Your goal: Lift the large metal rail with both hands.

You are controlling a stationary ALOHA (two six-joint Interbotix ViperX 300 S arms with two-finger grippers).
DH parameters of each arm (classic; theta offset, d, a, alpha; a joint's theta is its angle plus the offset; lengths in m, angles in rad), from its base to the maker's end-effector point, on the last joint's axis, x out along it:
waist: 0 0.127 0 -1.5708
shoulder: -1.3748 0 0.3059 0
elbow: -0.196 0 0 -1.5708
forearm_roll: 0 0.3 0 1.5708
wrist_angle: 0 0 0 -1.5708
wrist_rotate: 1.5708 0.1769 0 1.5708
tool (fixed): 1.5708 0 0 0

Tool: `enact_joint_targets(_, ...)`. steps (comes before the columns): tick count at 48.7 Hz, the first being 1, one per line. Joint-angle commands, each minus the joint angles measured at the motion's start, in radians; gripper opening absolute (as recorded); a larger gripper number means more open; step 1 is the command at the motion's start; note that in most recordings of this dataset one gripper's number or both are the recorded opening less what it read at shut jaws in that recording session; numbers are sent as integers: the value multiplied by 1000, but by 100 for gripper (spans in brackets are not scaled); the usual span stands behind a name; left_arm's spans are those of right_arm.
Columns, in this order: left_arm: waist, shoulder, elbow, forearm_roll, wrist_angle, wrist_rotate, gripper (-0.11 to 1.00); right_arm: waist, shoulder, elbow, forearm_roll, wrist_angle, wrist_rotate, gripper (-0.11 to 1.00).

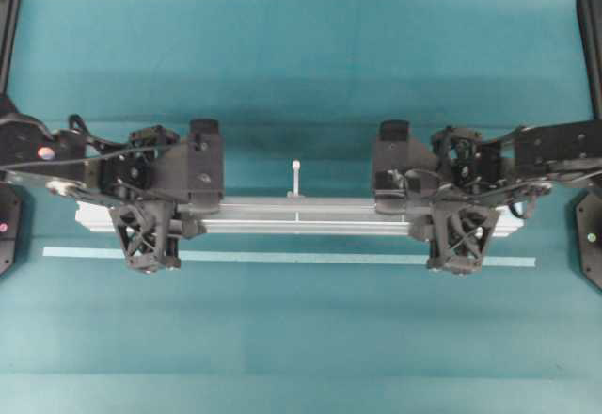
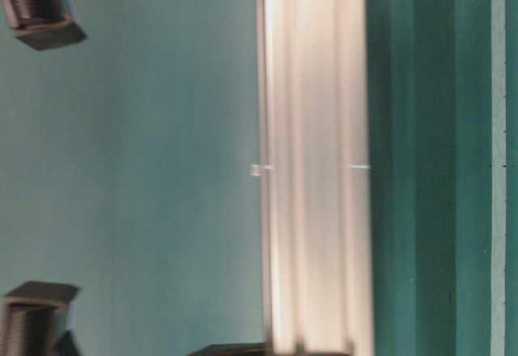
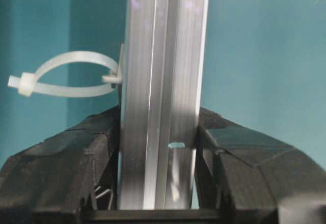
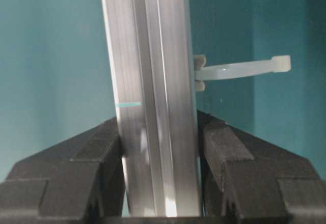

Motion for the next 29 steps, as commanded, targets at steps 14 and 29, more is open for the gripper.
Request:
enact_joint_targets(14,3,20,81,3,-141,-15,36,2,63,55,5,-110,-5,38)
enact_joint_targets(29,-17,54,121,3,-210,-67,36,9,72,87,14,-149,-5,38)
